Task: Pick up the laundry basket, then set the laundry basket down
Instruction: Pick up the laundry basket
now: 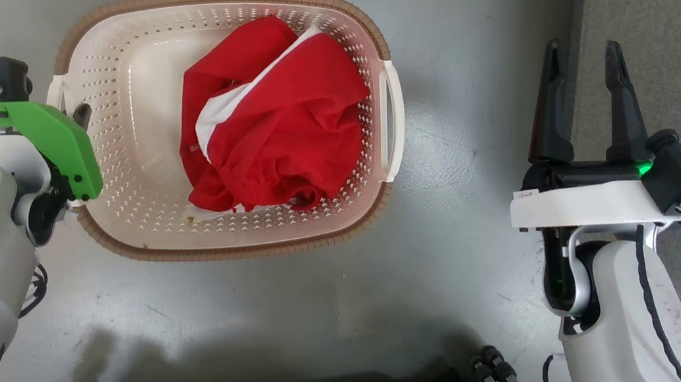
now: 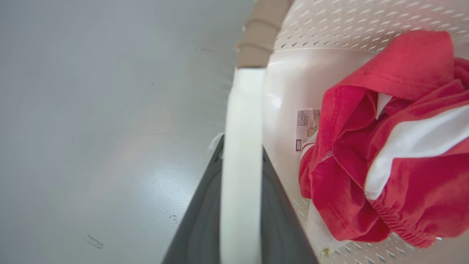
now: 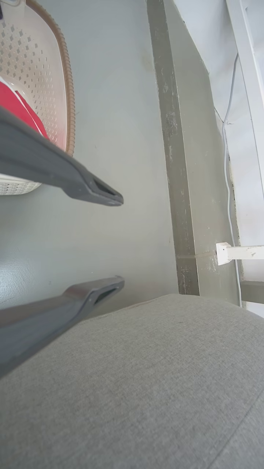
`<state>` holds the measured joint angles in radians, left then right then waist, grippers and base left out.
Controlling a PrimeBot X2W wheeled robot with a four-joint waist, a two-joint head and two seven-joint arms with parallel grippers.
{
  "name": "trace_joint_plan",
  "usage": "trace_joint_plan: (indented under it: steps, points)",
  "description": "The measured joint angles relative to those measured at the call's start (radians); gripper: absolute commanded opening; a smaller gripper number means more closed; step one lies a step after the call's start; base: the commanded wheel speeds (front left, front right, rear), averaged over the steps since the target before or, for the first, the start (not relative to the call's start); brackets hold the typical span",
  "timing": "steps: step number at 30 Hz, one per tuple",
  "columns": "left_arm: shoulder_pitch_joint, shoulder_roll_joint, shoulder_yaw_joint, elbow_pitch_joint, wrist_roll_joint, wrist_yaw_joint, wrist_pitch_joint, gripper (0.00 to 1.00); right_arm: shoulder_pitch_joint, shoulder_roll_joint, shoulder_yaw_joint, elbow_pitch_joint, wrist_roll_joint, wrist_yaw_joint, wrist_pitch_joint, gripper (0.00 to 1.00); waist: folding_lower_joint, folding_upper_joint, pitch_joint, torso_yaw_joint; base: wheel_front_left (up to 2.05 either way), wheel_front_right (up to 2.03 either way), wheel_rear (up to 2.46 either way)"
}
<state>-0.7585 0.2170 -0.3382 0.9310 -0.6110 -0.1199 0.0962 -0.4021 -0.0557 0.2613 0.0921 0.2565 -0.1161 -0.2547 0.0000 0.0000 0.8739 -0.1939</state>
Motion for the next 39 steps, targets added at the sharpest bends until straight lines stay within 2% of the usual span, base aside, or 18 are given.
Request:
trace_joint_plan:
  steps: [7,8,9,16,32,39]
  points:
    - [-0.021,0.005,-0.016,0.019,0.000,-0.003,0.008,0.00,0.000,0.000,0.001,0.000,0.000,0.000,0.000,1.00,0.0000,0.0000,0.002,-0.008,0.00,0.00,0.00]
    - [-0.024,0.004,-0.016,0.024,0.000,-0.003,0.007,0.36,0.000,0.000,0.001,0.000,0.000,0.000,0.000,1.00,0.0000,0.0000,0.002,-0.009,0.00,0.00,0.00]
    - [-0.028,0.001,-0.015,0.028,-0.001,-0.003,0.007,1.00,0.000,0.000,0.001,0.000,0.000,0.000,0.000,1.00,0.0000,0.0000,0.002,-0.009,0.00,0.00,0.00]
    - [-0.042,-0.023,-0.003,0.048,-0.041,-0.003,0.013,1.00,0.000,0.001,-0.003,0.002,0.000,0.000,0.000,1.00,0.0000,0.0000,0.000,-0.004,0.00,0.00,0.00]
    - [-0.031,-0.019,-0.063,-0.056,0.088,-0.003,-0.342,1.00,0.000,-0.003,-0.047,0.071,-0.019,0.006,0.000,1.00,0.0000,0.0000,-0.125,0.044,0.00,0.00,0.00]
    - [0.029,-0.035,-0.072,-0.131,0.120,0.002,-0.357,1.00,0.009,-0.016,-0.071,0.092,-0.026,0.015,0.000,1.00,0.0000,0.0000,-0.226,0.077,0.00,0.00,0.00]
